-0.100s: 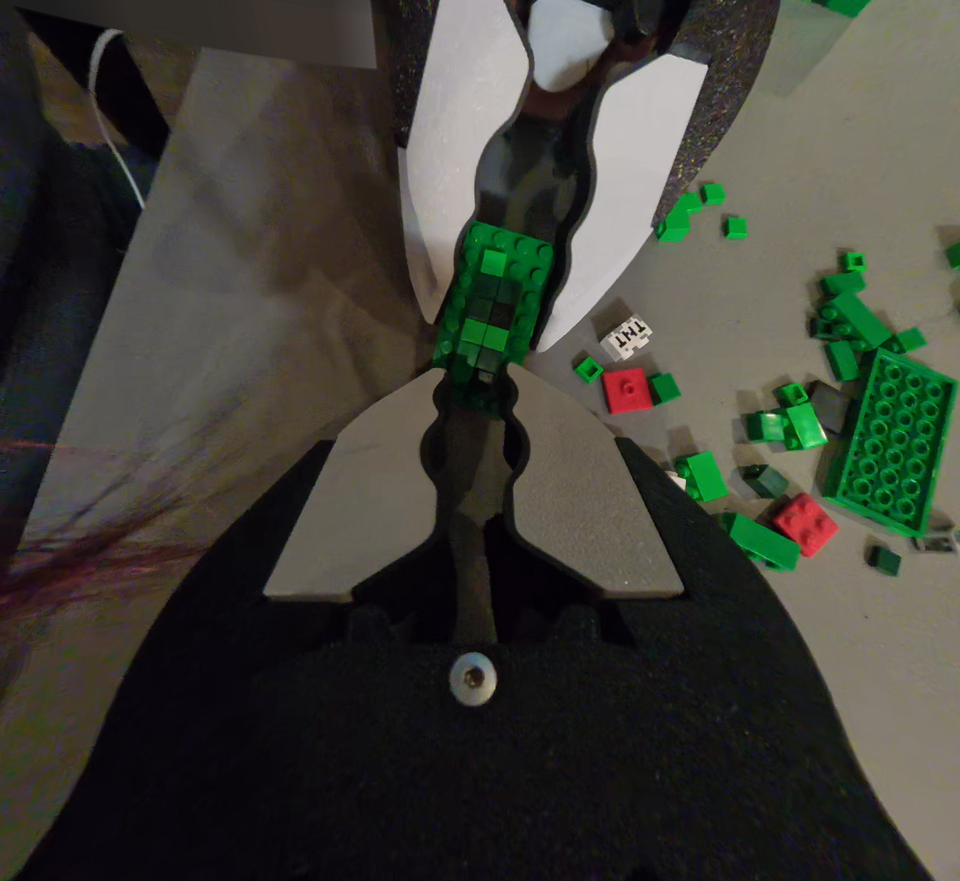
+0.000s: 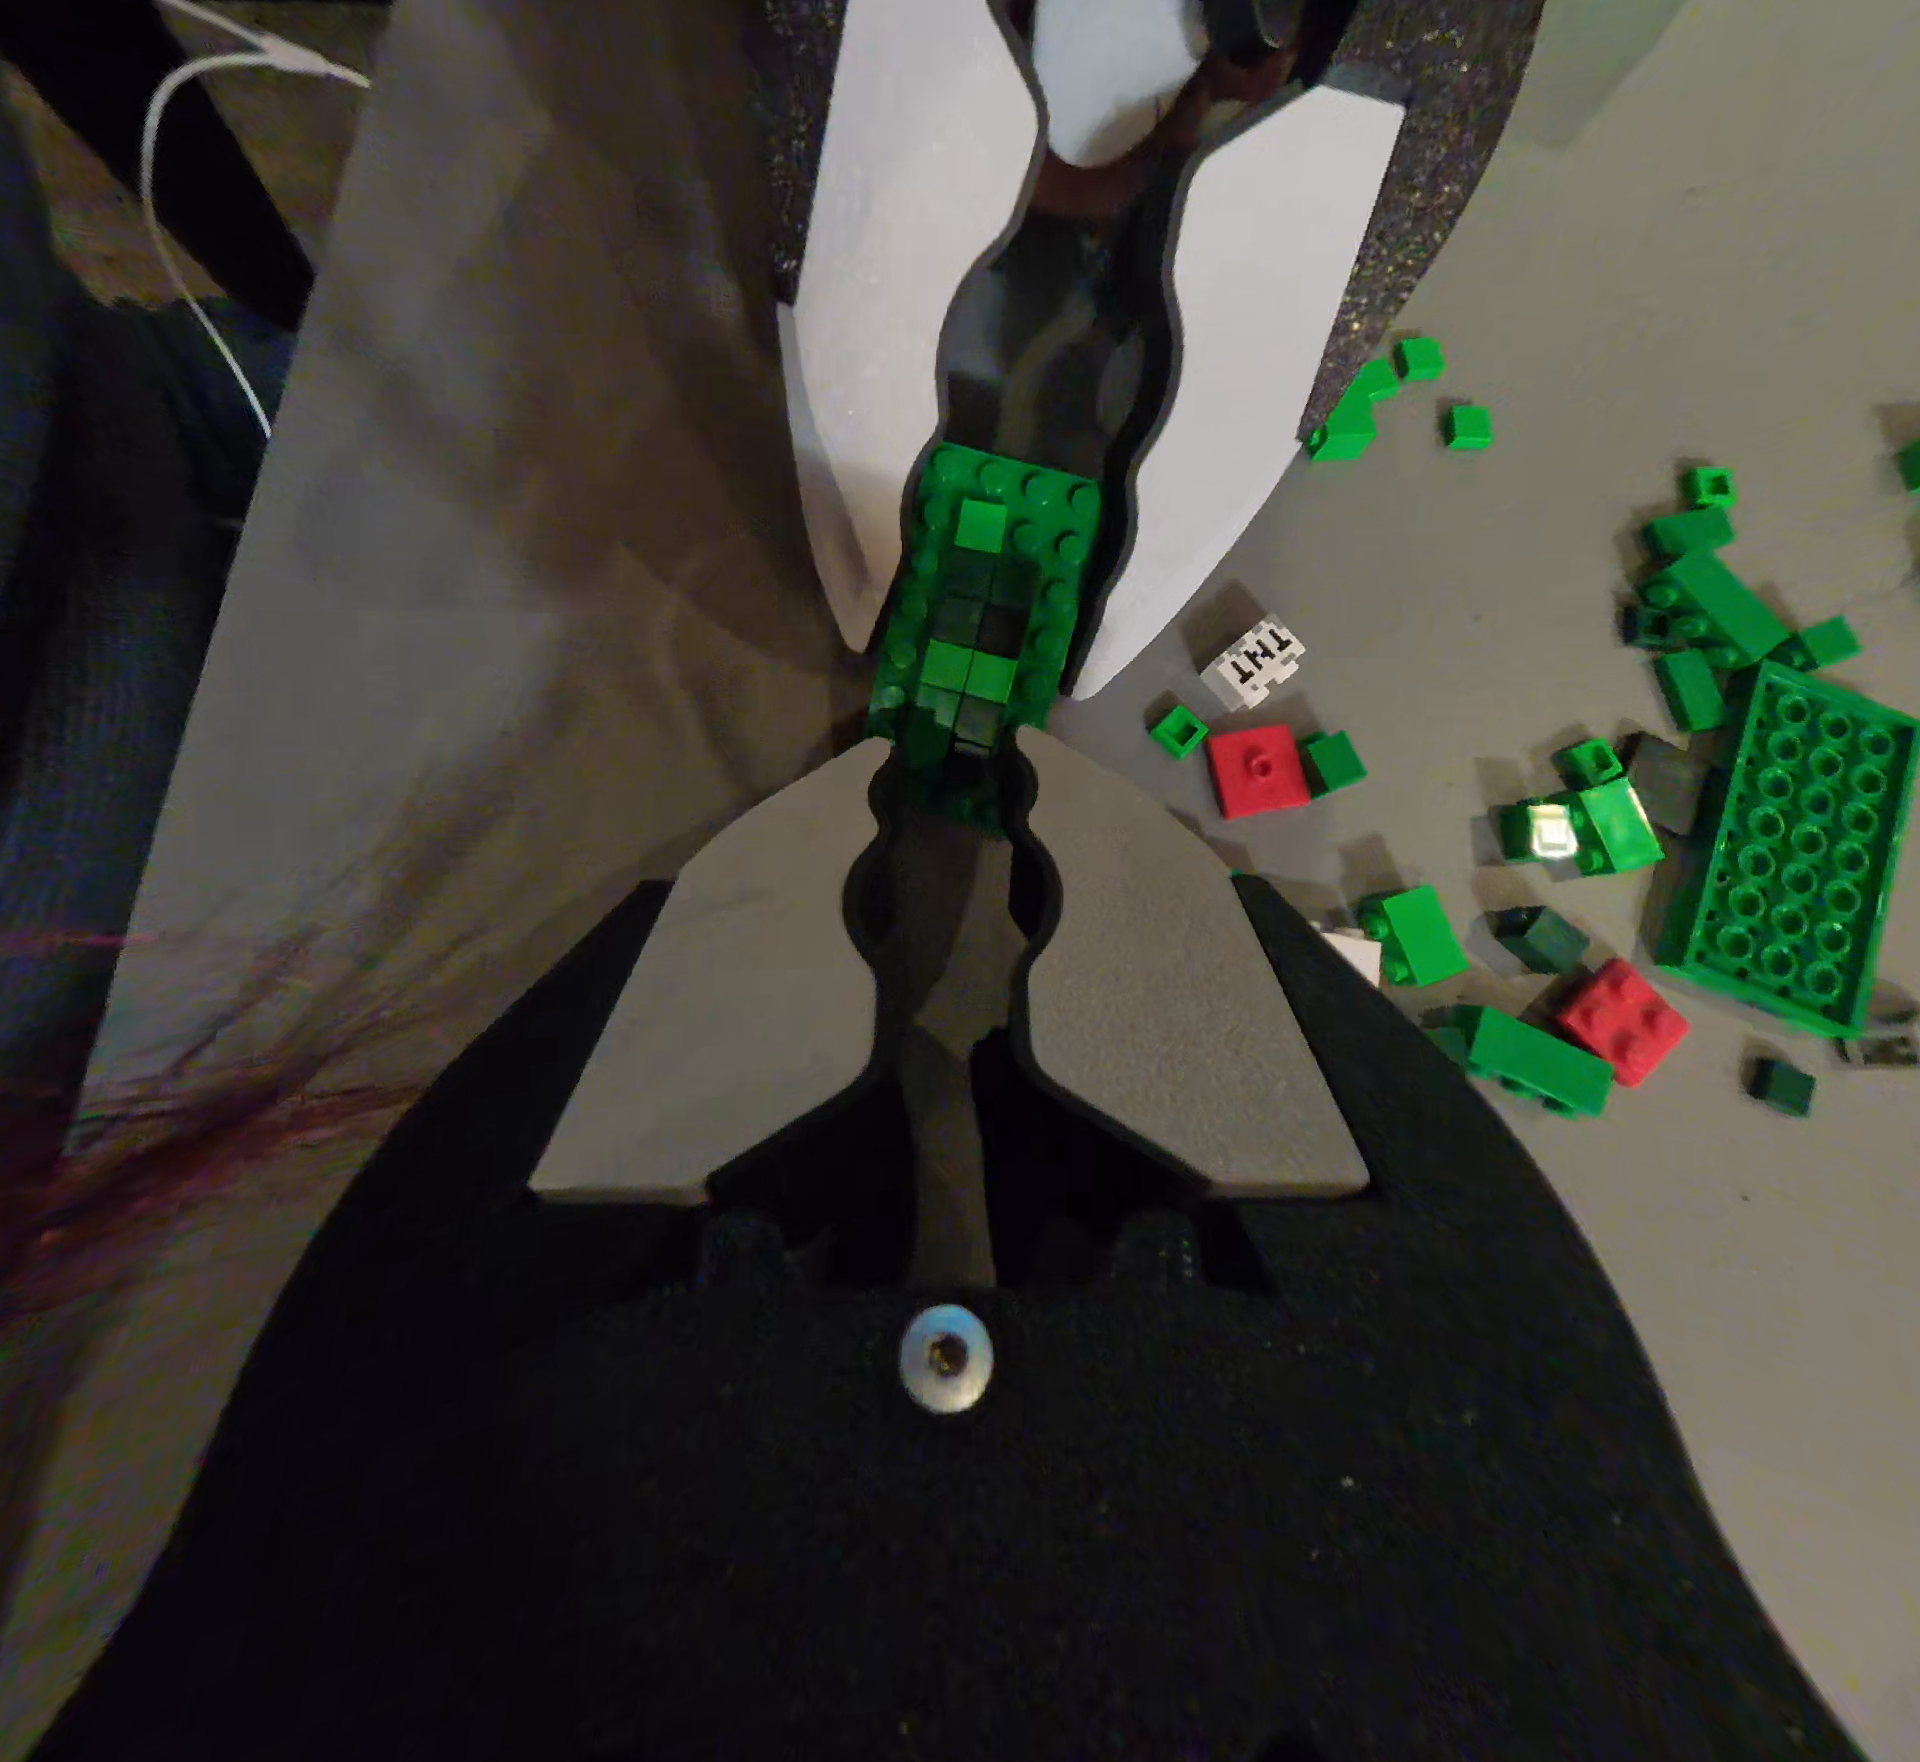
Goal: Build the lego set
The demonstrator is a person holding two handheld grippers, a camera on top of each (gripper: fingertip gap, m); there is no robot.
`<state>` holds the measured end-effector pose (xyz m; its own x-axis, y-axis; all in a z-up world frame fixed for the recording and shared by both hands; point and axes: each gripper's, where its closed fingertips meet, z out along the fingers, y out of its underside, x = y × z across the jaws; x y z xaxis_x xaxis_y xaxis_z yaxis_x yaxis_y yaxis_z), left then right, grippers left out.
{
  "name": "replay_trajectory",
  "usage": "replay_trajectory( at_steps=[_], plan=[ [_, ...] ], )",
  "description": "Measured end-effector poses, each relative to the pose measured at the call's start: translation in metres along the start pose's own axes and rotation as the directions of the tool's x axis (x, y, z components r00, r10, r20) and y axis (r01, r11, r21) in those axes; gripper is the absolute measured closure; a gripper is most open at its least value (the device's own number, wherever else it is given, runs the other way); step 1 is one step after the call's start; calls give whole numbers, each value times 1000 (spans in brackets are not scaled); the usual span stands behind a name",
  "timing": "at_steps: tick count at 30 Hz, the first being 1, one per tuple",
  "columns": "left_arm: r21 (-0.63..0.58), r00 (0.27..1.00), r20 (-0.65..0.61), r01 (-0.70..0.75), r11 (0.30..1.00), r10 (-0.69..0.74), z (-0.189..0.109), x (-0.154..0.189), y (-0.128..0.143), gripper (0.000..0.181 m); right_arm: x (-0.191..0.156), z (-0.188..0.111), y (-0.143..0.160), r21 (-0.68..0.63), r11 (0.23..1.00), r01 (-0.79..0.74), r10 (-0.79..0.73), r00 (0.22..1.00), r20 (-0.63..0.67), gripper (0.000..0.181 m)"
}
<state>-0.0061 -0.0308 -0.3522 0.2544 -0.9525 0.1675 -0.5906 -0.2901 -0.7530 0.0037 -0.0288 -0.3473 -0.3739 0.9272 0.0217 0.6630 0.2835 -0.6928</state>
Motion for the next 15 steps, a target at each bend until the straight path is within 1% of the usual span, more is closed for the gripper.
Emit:
replay_trajectory(
  at_steps=[6,10,12,15],
  plan=[
    [1,1000,2,17,1000,-17,0,0,0,145,0,0,0,-43,993,-107,105,993,-51,165],
    [3,1000,-2,20,1000,-20,0,0,0,146,0,1,-2,-21,977,-212,211,977,-38,167],
    [2,1000,0,20,1000,-20,0,0,0,146,0,1,-2,-24,976,-217,216,975,-43,168],
    [0,1000,3,17,1000,-17,0,0,0,146,0,1,-2,-49,981,-186,181,980,-86,167]
  ],
)
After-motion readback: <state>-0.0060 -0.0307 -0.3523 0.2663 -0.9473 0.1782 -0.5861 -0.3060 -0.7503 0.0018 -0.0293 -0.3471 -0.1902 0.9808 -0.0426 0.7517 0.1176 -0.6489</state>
